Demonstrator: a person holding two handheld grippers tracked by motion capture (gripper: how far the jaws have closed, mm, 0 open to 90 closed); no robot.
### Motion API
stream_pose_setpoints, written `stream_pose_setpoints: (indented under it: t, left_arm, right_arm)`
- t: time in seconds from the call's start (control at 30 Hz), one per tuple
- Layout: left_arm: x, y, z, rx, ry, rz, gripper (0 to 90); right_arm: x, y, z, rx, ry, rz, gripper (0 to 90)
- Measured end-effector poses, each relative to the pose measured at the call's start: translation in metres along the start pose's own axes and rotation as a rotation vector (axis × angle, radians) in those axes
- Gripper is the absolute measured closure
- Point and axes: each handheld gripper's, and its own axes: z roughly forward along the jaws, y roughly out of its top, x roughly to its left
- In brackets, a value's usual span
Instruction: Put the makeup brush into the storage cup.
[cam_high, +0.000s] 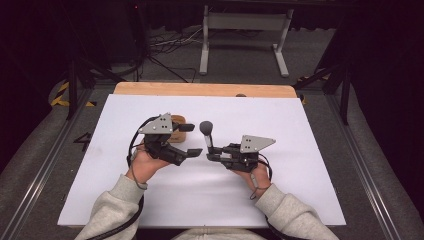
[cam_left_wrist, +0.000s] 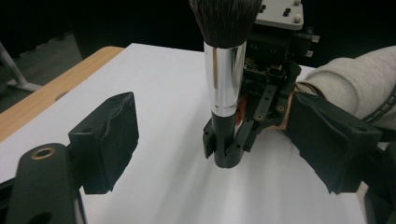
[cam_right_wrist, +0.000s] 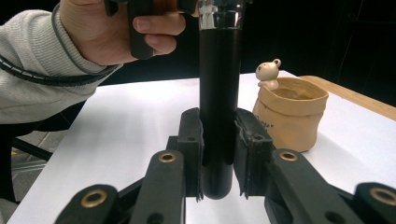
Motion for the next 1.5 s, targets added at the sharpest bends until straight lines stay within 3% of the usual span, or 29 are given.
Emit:
stream_pose_setpoints:
  t: [0.5,0.8,0.97,1.1,1.2,1.3,1.5]
  left_arm:
    - [-0.001,-0.001,0.009,-0.153,0.003,-0.039,17.8]
    - [-0.002,-0.002,0.017,-0.193,0.022,-0.044,18.1]
    - [-0.003,-0.001,0.022,-0.225,0.010,-0.059,19.7]
    - [-0.005,-0.003,0.025,-0.226,0.035,-0.066,23.4]
    - [-0.007,-0.003,0.028,-0.215,0.063,-0.058,31.8]
    - [-0.007,-0.004,0.029,-0.217,0.064,-0.067,35.1]
    - [-0.008,-0.004,0.029,-0.210,0.062,-0.060,49.7]
  right_arm:
    - [-0.001,-0.001,0.000,-0.003,-0.001,0.010,74.7]
    - [-0.001,-0.001,0.000,-0.003,-0.003,0.008,74.7]
    - [-0.001,-0.001,0.000,-0.002,-0.003,0.007,74.7]
    - [0.000,-0.001,0.000,-0.002,-0.003,0.005,74.7]
    - [0.000,-0.001,0.000,0.000,-0.004,0.005,74.7]
    - [0.000,-0.001,0.000,0.000,-0.004,0.006,74.7]
    - [0.000,-0.001,0.000,0.002,-0.007,0.007,74.7]
